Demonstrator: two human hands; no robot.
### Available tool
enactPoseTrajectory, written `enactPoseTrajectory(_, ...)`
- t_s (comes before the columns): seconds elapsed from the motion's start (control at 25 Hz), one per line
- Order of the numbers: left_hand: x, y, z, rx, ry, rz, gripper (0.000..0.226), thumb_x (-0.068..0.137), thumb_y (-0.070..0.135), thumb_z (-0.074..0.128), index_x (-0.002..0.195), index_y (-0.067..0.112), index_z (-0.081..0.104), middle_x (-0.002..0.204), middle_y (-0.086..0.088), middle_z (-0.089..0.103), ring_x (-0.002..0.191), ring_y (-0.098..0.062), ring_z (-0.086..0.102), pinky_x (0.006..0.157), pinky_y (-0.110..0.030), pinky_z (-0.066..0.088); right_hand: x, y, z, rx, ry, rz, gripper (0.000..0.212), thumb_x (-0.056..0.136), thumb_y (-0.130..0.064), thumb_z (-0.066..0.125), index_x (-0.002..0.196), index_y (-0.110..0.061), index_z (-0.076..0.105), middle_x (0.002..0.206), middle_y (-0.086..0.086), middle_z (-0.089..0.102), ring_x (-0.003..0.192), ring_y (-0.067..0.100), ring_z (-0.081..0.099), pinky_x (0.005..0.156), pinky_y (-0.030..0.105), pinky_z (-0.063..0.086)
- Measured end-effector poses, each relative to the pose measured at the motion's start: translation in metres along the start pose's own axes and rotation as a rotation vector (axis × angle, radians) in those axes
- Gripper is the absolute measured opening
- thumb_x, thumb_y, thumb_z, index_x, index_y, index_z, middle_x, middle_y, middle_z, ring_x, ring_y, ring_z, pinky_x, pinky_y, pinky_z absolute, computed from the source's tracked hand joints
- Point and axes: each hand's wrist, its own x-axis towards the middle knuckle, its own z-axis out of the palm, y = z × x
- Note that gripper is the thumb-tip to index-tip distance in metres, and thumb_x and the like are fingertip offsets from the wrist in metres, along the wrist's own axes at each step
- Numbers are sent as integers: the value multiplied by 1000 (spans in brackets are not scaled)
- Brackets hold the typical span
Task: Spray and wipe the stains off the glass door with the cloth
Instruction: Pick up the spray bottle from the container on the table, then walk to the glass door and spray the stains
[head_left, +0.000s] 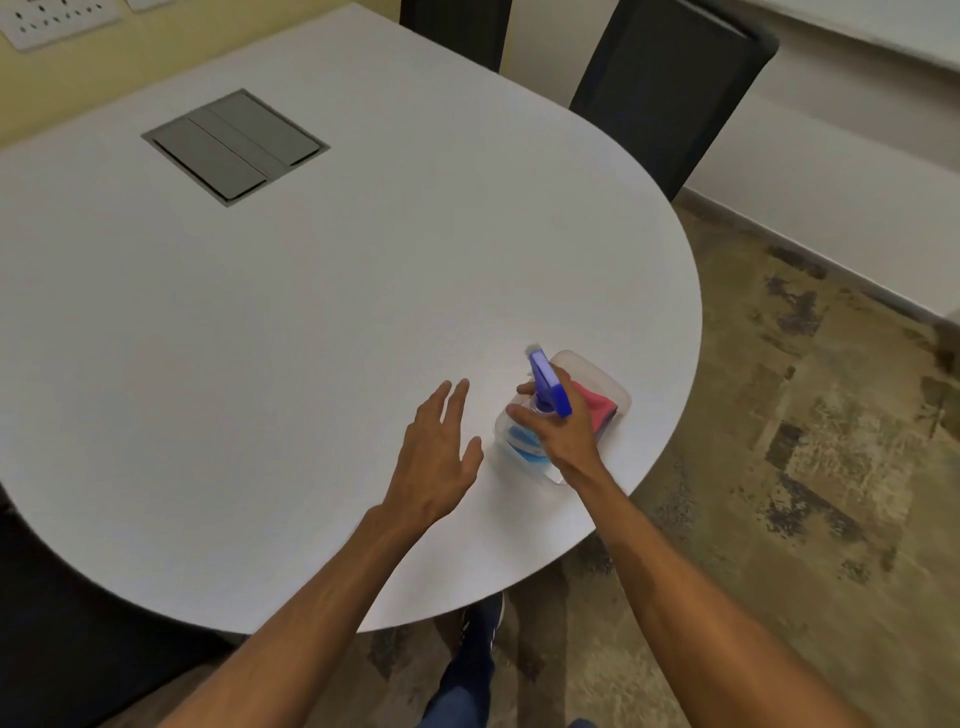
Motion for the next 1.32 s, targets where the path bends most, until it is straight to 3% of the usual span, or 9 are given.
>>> enactPoseTrajectory(0.12, 7, -4, 3, -15, -28, 2, 73, 101, 37, 50, 160, 29, 8, 170, -1, 12, 156, -23, 17, 126, -43, 23, 3, 0, 6, 55, 63, -16, 37, 93, 0, 72, 120, -18, 56, 93, -3, 61, 84, 16, 61, 75, 16, 58)
enactPoseTrajectory(0.28, 15, -4, 1, -59, -42, 27, 74, 102, 35, 50, 160, 28, 5, 170, 0, 11, 156, -22, 16, 126, -42, 20, 4, -12, 3, 80, 88, -6, 30, 95, 0, 69, 118, -11, 53, 94, 4, 58, 81, 17, 59, 65, 11, 56)
enactPoseTrajectory(0.36, 19, 2, -4, -65, -41, 57, 75, 101, 35, 51, 160, 28, 5, 170, -1, 11, 156, -23, 16, 126, -43, 20, 5, -20, -1, 29, 117, -51, 33, 94, -6, 72, 116, -20, 52, 97, 5, 59, 80, 13, 60, 70, 16, 57)
enactPoseTrajectory(0.48, 24, 16, -13, -112, -23, 119, 77, 100, 37, 51, 159, 31, 1, 170, 2, 8, 156, -22, 15, 127, -46, 19, 8, -30, -8, 3, 187, -114, 38, 92, -9, 76, 118, -25, 53, 103, 0, 62, 85, 12, 63, 76, 7, 54)
enactPoseTrajectory(0.68, 29, 47, -21, -153, -21, 223, 78, 91, 60, 40, 150, 45, -10, 170, 8, 3, 156, -21, 13, 125, -45, 14, 7, -50, -31, 53, 242, -212, 46, 94, -6, 72, 129, -24, 49, 124, -6, 62, 100, 5, 65, 86, 4, 51)
enactPoseTrajectory(0.84, 30, 66, -11, -141, -31, 290, 82, 96, 55, 50, 149, 48, -13, 170, 9, 4, 156, -22, 15, 125, -50, 20, -4, -46, -54, 55, 299, -209, 41, 95, -13, 72, 128, -25, 51, 112, -19, 63, 98, 8, 66, 86, 8, 53)
enactPoseTrajectory(1.04, 6, 101, 3, -216, -85, 423, 80, 95, 49, 54, 150, 46, -4, 169, 9, 10, 154, -21, 22, 118, -34, 19, -45, -40, -99, 50, 361, -185, 34, 93, -15, 76, 119, -8, 56, 90, 7, 68, 78, 16, 67, 75, 17, 57)
enactPoseTrajectory(1.12, -9, 118, 11, -231, -122, 479, 81, 91, 52, 54, 153, 41, 2, 168, 8, 14, 151, -20, 27, 119, -37, 25, -69, -37, -120, 37, 391, -180, 29, 92, -12, 77, 111, -6, 56, 82, 15, 67, 71, 23, 66, 70, 19, 57)
enactPoseTrajectory(1.32, -56, 167, 43, -138, -166, 607, 89, 96, 33, 62, 159, 32, 0, 168, 5, 16, 149, -21, 33, 119, -40, 30, -149, -22, -174, -52, 558, -160, 21, 94, -14, 73, 107, -13, 57, 82, 8, 67, 67, 15, 64, 67, 19, 57)
